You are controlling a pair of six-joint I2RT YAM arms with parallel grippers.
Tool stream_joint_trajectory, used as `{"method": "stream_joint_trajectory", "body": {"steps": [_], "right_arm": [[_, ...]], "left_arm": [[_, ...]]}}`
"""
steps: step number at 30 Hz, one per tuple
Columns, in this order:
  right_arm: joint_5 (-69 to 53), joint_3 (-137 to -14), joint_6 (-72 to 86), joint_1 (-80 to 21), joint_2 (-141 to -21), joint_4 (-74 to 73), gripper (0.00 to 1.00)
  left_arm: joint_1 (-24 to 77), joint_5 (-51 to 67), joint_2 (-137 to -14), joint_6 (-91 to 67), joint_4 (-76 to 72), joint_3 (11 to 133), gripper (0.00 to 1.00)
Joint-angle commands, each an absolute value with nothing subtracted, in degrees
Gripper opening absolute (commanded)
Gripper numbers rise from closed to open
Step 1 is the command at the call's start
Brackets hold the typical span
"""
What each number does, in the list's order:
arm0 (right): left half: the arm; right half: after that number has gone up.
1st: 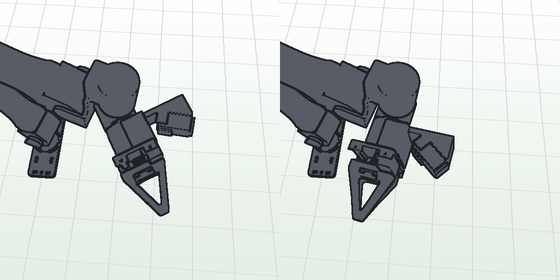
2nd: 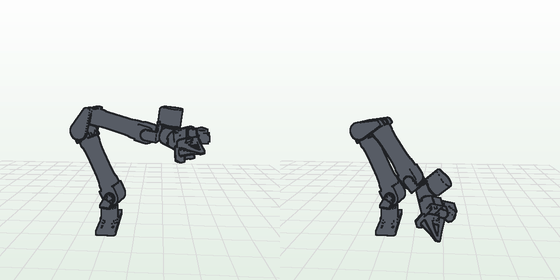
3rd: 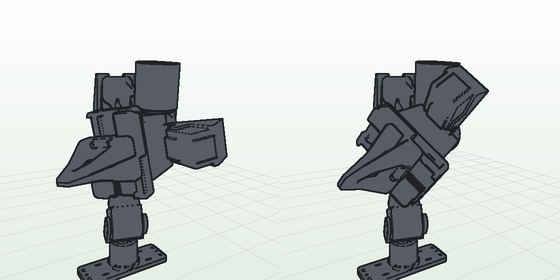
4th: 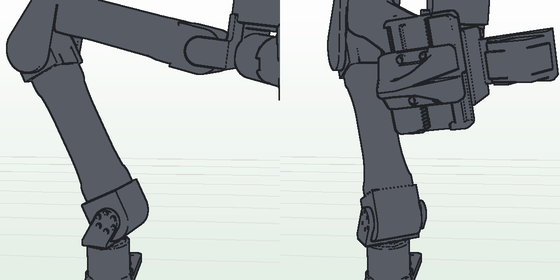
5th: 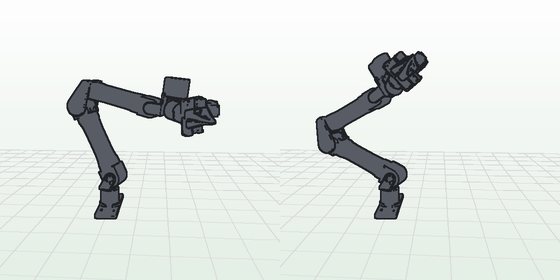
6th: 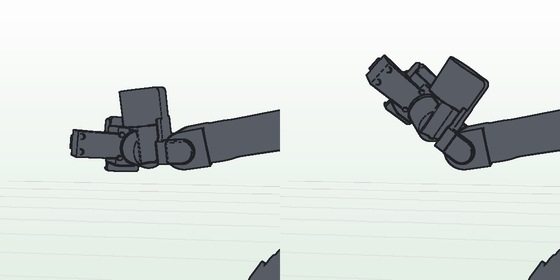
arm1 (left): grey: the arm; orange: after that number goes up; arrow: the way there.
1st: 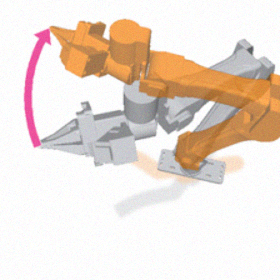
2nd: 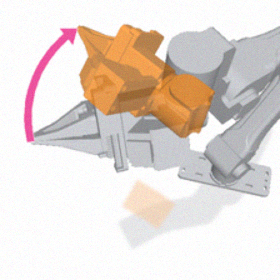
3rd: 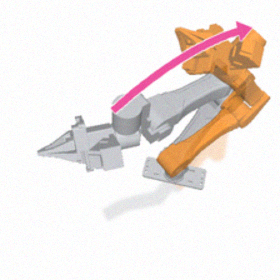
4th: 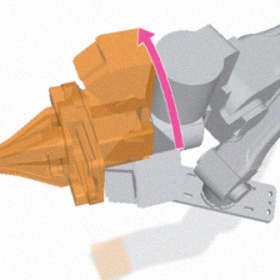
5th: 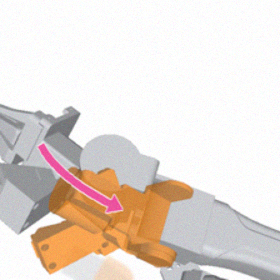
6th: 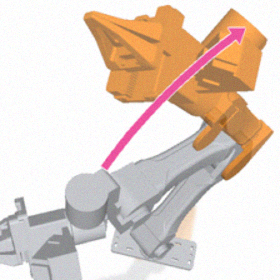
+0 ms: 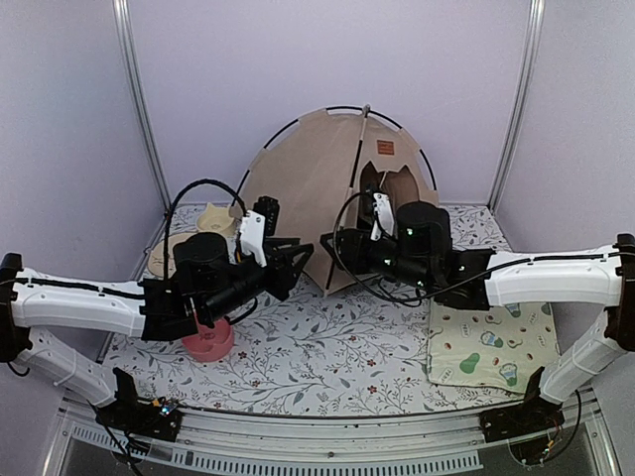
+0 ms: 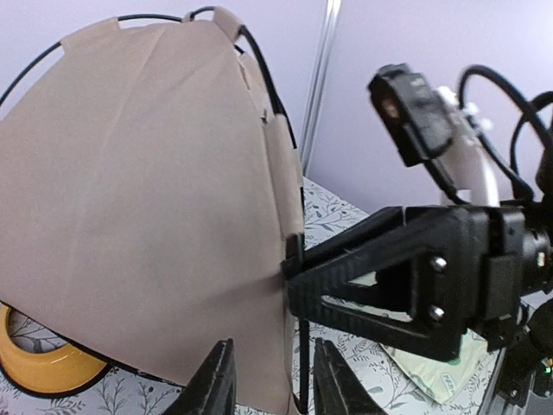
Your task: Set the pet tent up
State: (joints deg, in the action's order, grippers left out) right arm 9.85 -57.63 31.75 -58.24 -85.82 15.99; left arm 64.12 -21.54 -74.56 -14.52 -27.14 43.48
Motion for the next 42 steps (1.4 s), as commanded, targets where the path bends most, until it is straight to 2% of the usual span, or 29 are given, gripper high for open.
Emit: {"method": "stream_joint_trajectory", "body": {"steps": [1, 4, 8, 11, 16, 22, 35, 37, 42], "right_arm": [[8.2, -60.1, 30.1, -58.5, -83.8, 12.7, 0.57], [7.5, -60.0, 30.0, -58.0, -81.6, 10.4, 0.74], [6.6, -60.2, 29.6, -57.1, -78.3, 5.0, 0.85], [7.0, -60.2, 29.1, -56.1, -75.0, 1.9, 0.98], [7.4, -58.4, 27.7, -52.2, -68.8, -0.7, 0.99], [7.3, -55.9, 27.5, -47.2, -63.9, -2.8, 0.99], [7.1, -55.7, 22.1, -44.1, -61.6, -4.4, 0.99], [7.0, -56.4, 21.2, -44.0, -61.9, -5.0, 0.99], [7.0, -59.1, 19.0, -43.6, -62.1, -7.2, 0.99]], "left_arm": [[61.7, -21.8, -72.9, -17.4, -24.1, 44.1, 0.33], [60.9, -21.1, -73.2, -17.8, -22.8, 44.8, 0.36], [60.4, -20.2, -74.2, -18.1, -21.1, 46.5, 0.41], [60.3, -19.5, -75.1, -18.3, -19.9, 47.5, 0.46], [60.3, -18.1, -77.9, -19.4, -18.1, 49.5, 0.54], [60.6, -18.2, -83.3, -20.3, -13.8, 54.8, 0.54], [64.6, -31.0, -95.1, -22.2, -5.1, 66.3, 0.40], [64.9, -33.1, -96.9, -21.6, -4.1, 68.6, 0.32], [65.5, -38.4, -96.9, -15.3, -6.4, 71.4, 0.02]]}}
